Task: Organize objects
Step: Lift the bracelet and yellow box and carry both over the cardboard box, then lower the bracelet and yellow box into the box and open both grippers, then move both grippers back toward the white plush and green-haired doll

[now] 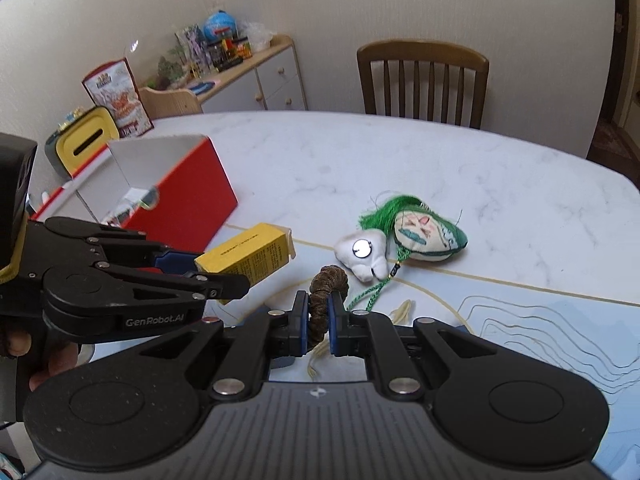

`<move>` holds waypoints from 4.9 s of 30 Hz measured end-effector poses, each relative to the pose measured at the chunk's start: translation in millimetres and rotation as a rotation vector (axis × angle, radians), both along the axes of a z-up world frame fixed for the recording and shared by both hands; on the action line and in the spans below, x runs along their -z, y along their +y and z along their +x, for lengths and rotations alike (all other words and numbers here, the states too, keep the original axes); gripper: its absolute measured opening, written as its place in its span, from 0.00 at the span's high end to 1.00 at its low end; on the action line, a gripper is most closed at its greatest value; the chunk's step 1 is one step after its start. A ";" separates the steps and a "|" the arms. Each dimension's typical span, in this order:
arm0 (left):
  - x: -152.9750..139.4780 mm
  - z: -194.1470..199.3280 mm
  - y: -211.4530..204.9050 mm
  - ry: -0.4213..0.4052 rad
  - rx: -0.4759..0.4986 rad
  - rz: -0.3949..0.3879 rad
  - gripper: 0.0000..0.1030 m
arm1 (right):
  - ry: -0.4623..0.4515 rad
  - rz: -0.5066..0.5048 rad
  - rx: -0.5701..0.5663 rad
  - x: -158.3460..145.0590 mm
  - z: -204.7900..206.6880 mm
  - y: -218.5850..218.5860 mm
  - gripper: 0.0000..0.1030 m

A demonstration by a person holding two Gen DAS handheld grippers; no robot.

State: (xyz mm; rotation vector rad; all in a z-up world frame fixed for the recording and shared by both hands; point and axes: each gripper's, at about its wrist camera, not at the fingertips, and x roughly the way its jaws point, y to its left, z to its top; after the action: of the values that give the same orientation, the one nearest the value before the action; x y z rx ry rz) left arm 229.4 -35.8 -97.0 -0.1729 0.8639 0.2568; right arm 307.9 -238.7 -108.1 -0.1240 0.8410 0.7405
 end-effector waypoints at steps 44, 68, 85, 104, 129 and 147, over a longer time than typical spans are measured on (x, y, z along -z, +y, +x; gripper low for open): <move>-94.7 -141.4 153.5 -0.094 -0.148 0.057 0.74 | -0.150 0.073 -0.110 -98.2 -73.6 183.4 0.91; -37.2 -133.1 248.5 0.023 -0.221 0.098 0.74 | -0.079 -0.004 -0.162 -36.9 -50.3 307.0 0.91; -9.0 -99.1 258.8 0.133 -0.184 0.109 0.73 | 0.025 -0.134 -0.132 26.8 -21.7 323.4 0.91; 1.4 -94.3 270.9 0.211 -0.179 0.052 0.69 | 0.080 -0.147 -0.133 29.2 -20.4 325.8 0.90; -60.0 -115.9 202.2 0.063 -0.120 0.092 0.46 | 0.027 0.017 -0.083 -36.4 -52.2 252.9 0.89; -102.1 -113.3 120.8 -0.057 -0.066 0.101 0.31 | -0.031 0.120 -0.053 -75.8 -71.9 153.1 0.88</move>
State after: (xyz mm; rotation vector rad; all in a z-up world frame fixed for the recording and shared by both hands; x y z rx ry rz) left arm 116.1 85.0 5.1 -0.1144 0.7872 0.3553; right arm 235.9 -85.6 -32.3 -0.0511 0.7641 0.8347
